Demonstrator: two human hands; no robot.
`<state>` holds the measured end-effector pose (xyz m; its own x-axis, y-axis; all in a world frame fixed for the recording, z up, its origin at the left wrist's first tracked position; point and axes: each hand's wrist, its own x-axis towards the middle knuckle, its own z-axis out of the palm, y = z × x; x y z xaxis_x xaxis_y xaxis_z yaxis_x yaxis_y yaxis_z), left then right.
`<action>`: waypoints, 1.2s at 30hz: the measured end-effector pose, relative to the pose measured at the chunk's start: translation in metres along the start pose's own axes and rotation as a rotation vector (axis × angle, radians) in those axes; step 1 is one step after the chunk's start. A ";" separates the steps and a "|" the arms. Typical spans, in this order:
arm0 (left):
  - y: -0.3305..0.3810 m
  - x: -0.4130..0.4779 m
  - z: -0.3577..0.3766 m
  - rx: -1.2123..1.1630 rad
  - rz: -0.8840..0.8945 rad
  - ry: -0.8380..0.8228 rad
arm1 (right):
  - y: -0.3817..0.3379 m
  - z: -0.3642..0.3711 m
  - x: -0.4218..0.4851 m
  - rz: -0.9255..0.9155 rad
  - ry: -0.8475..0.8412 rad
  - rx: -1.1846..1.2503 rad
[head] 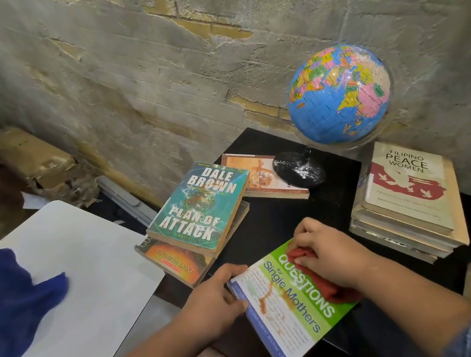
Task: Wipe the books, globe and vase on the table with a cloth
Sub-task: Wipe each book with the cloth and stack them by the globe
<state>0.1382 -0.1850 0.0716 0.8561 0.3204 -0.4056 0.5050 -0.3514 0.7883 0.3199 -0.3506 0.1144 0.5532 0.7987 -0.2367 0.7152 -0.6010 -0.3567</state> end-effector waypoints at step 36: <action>-0.005 0.002 0.002 0.018 0.012 0.000 | -0.013 0.026 -0.045 0.306 0.228 0.084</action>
<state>0.1381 -0.1847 0.0658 0.8622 0.3157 -0.3962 0.4964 -0.3707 0.7850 0.2749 -0.3782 0.1064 0.8230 0.5505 -0.1400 0.4701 -0.7985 -0.3761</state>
